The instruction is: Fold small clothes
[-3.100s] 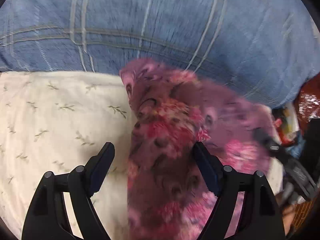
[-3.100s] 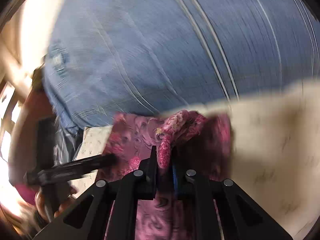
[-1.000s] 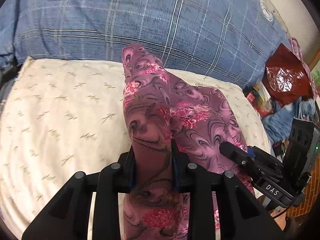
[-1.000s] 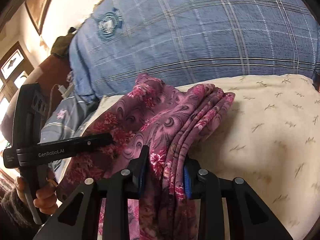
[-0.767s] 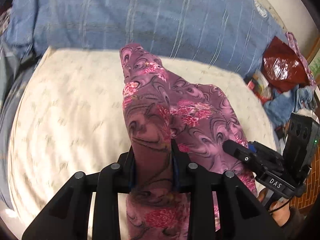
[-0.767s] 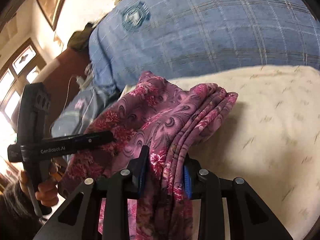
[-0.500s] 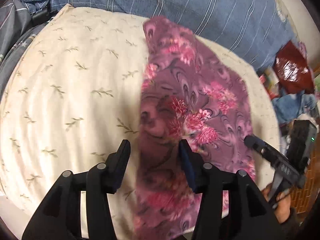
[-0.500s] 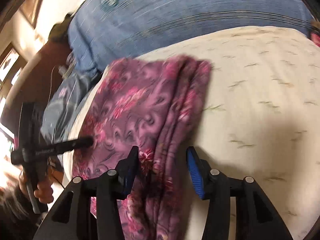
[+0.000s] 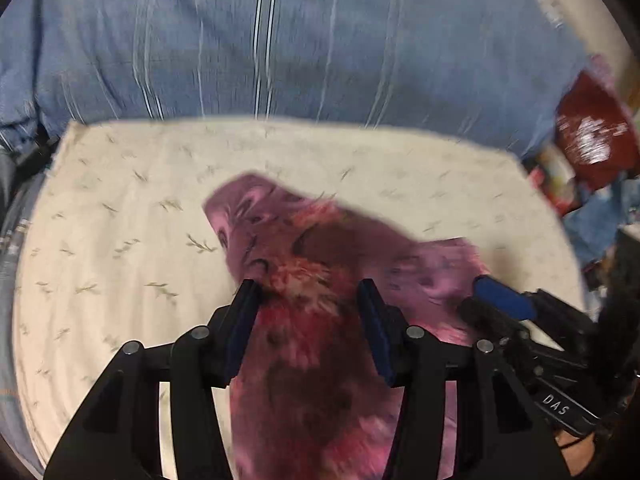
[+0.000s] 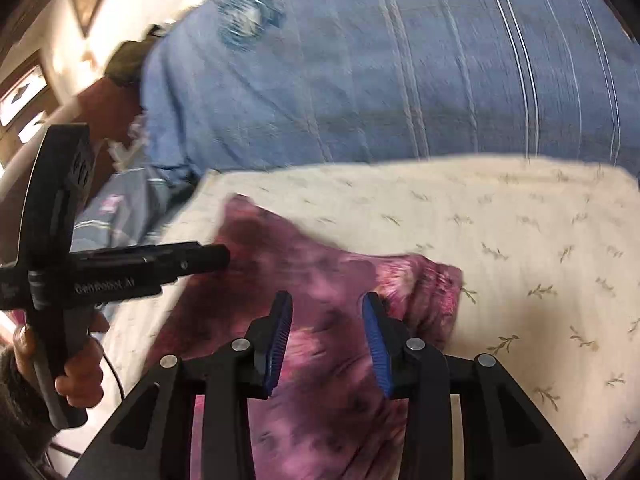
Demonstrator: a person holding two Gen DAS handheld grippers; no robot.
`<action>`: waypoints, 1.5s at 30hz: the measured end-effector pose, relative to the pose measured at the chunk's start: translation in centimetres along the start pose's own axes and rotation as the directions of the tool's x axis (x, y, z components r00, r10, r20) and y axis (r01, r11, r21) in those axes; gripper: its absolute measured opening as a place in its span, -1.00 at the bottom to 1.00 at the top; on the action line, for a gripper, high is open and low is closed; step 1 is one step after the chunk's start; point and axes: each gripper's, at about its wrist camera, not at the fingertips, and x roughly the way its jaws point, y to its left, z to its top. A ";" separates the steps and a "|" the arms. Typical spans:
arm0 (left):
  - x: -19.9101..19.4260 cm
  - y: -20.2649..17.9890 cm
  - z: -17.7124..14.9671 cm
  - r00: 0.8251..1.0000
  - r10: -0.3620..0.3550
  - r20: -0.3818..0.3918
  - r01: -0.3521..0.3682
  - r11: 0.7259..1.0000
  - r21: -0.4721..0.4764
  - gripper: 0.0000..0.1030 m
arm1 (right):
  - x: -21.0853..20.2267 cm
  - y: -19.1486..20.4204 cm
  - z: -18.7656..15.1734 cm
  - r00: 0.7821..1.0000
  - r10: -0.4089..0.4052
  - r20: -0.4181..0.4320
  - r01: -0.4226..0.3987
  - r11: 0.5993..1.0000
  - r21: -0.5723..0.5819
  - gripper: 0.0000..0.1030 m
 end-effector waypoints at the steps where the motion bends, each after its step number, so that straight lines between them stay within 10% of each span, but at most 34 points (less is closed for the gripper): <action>1: 1.7 0.2 0.1 0.999 0.032 -0.035 -0.032 0.999 0.001 0.10 | 1.3 -0.6 -0.1 0.999 -0.026 -0.038 0.026 1.000 0.005 -0.55; 4: 3.3 1.8 0.2 0.998 0.006 -0.062 -0.010 0.998 -0.067 0.50 | 3.0 -2.2 -0.4 0.998 0.024 -0.061 -0.022 0.999 0.034 -0.54; 7: 1.5 2.9 0.2 0.996 -0.063 -0.065 0.056 0.994 -0.093 0.35 | 1.9 -3.1 0.3 0.992 0.087 -0.087 -0.077 0.991 0.108 -0.47; 13: -6.1 1.2 -5.9 0.998 -0.008 0.059 -0.001 0.989 0.146 0.36 | -3.7 -0.4 -2.6 0.985 0.166 -0.037 -0.166 0.986 -0.001 -0.20; 15: -4.9 0.3 -8.1 0.998 0.059 0.033 -0.064 0.977 0.201 0.40 | -3.0 0.5 -4.9 0.988 0.128 -0.083 -0.134 0.989 -0.061 0.13; 22: -4.3 2.1 -10.1 0.997 0.079 0.018 -0.080 0.994 0.073 0.67 | -2.6 1.6 -6.0 0.992 0.007 -0.128 -0.012 0.999 -0.041 0.27; 26: -7.1 2.0 -12.2 0.986 0.131 0.102 -0.141 0.986 0.091 0.68 | -4.2 0.4 -7.6 0.977 -0.141 -0.157 0.141 0.990 -0.014 0.82; 45: -12.2 -1.0 -20.2 0.937 0.275 0.215 -0.309 0.940 0.144 0.70 | -10.8 6.9 -13.3 0.882 -0.467 -0.065 0.434 0.858 -0.276 0.91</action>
